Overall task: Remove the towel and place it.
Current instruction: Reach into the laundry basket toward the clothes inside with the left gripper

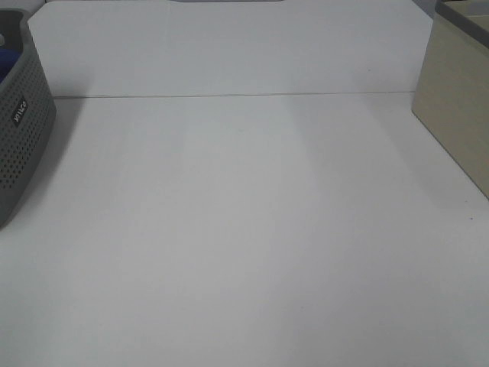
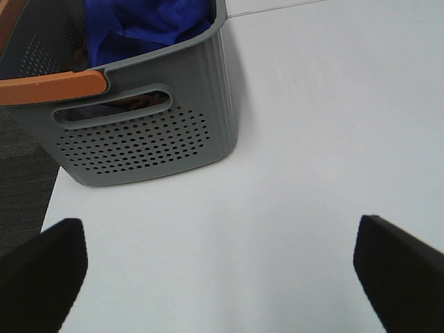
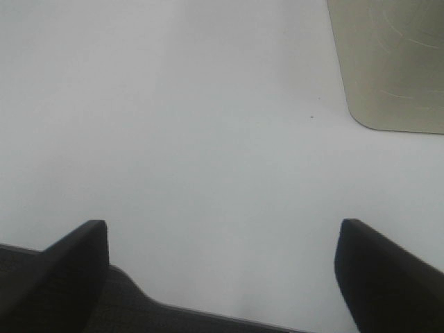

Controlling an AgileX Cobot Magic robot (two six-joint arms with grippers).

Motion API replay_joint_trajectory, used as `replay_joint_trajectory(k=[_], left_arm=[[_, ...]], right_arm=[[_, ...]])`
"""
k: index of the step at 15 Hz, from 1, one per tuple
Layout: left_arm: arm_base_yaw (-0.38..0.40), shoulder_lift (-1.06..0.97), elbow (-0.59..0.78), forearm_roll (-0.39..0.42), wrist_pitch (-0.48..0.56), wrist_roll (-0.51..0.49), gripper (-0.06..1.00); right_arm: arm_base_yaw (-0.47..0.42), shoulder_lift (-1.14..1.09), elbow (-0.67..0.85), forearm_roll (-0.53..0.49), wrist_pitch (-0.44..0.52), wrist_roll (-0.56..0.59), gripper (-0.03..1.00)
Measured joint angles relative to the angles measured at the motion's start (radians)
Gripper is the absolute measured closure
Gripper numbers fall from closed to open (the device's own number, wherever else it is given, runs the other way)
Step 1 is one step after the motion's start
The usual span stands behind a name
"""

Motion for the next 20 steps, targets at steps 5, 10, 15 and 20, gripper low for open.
replay_joint_trajectory(k=[5,10,15,20], left_arm=[[0.000,0.000,0.000,0.000,0.000,0.000,-0.05],[0.000,0.000,0.000,0.000,0.000,0.000,-0.05],[0.000,0.000,0.000,0.000,0.000,0.000,-0.05],[0.000,0.000,0.000,0.000,0.000,0.000,-0.05]], right_arm=[[0.000,0.000,0.000,0.000,0.000,0.000,0.11],[0.000,0.000,0.000,0.000,0.000,0.000,0.11],[0.000,0.000,0.000,0.000,0.000,0.000,0.11],[0.000,0.000,0.000,0.000,0.000,0.000,0.11]])
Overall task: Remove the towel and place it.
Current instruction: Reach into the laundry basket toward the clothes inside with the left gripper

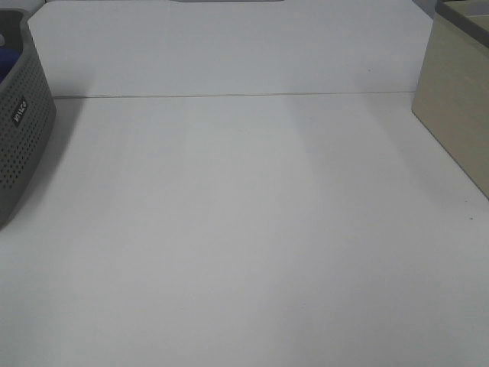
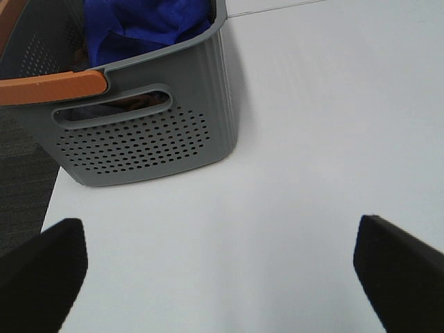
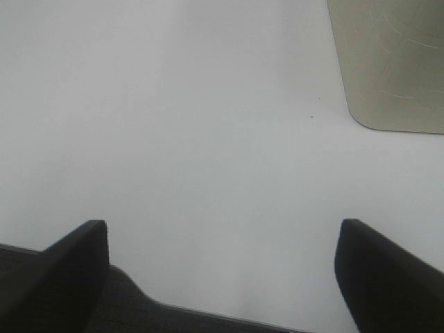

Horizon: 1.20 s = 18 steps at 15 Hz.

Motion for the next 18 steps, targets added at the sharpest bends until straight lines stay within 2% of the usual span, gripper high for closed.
replay_joint_trajectory(k=[1,2,5,8,12,14,16,18], left_arm=[[0.000,0.011,-0.002,0.000,0.000,0.000,-0.05],[0.000,0.104,-0.048,0.000,0.007,0.025,-0.05],[0.000,0.344,-0.199,0.009,0.001,0.161,-0.05],[0.000,0.572,-0.337,0.015,-0.007,0.235,-0.05],[0.000,0.924,-0.589,0.029,0.029,0.515,-0.05],[0.000,1.149,-0.745,0.085,0.107,0.645,-0.05],[0.000,1.303,-0.873,0.159,0.129,0.673,-0.05],[0.009,1.431,-1.010,0.195,0.130,0.695,-0.05]], right_arm=[[0.000,0.000,0.000,0.000,0.000,0.000,0.11],[0.000,0.000,0.000,0.000,0.000,0.000,0.11],[0.000,0.000,0.000,0.000,0.000,0.000,0.11],[0.000,0.000,0.000,0.000,0.000,0.000,0.11],[0.000,0.000,0.000,0.000,0.000,0.000,0.11],[0.000,0.000,0.000,0.000,0.000,0.000,0.11],[0.000,0.000,0.000,0.000,0.000,0.000,0.11],[0.000,0.000,0.000,0.000,0.000,0.000,0.11]])
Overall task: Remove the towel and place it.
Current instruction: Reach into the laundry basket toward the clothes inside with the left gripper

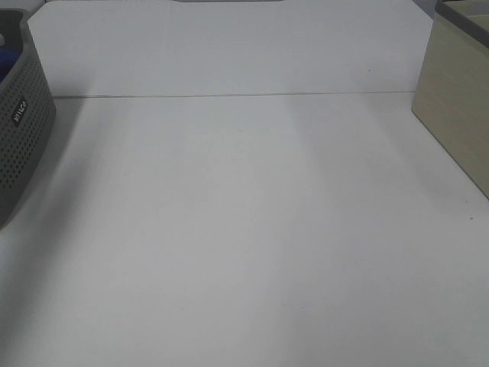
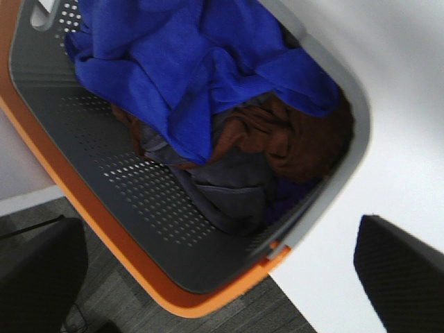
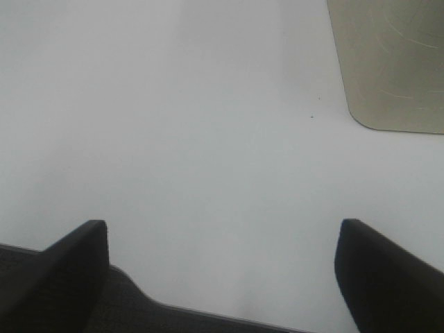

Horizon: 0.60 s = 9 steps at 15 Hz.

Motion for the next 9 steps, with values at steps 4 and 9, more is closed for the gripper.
replay_joint_trajectory(k=[4,9], left_arm=[[0.078,0.208,-0.184,0.007,-0.001,0.117,-0.05],[0.181,0.463,-0.230,0.066,-0.048,0.256,-0.05]], right_arm=[[0.000,0.000,0.000,0.000,0.000,0.000,0.11],[0.000,0.000,0.000,0.000,0.000,0.000,0.11]])
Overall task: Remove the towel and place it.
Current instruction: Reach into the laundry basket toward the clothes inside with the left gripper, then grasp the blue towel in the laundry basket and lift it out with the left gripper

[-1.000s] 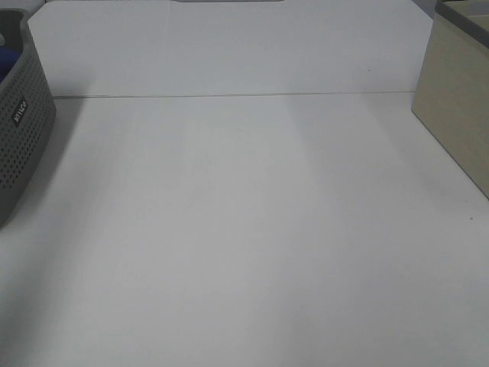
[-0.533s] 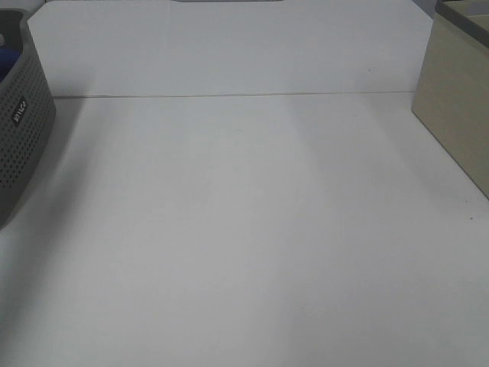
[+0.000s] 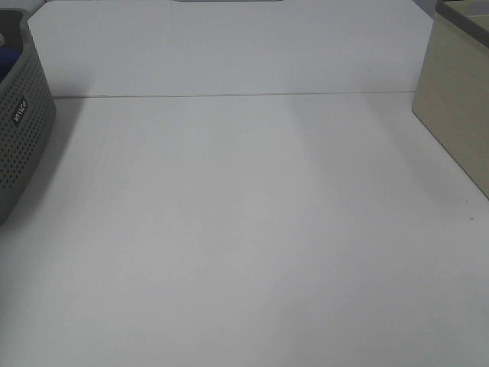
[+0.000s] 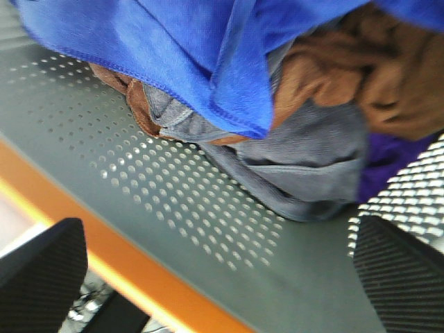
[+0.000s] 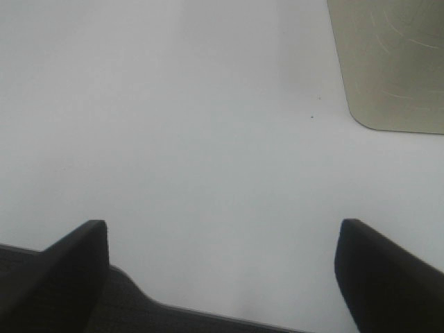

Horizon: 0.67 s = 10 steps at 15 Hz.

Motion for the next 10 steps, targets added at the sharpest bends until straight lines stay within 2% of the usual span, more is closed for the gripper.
replay_joint_trajectory(k=[2,4,7,10], left_arm=[[-0.004,0.117,-0.001,0.045,-0.101,0.009,-0.05],[-0.008,0.186,-0.001,0.052,-0.159,0.010,-0.05],[-0.036,0.258,-0.020,0.062,-0.194,0.010,-0.05],[-0.076,0.344,-0.099,0.064,-0.187,0.005,-0.05]], right_arm=[[0.000,0.000,0.000,0.000,0.000,0.000,0.11],[0.000,0.000,0.000,0.000,0.000,0.000,0.11],[0.000,0.000,0.000,0.000,0.000,0.000,0.11],[0.000,0.000,0.000,0.000,0.000,0.000,0.11]])
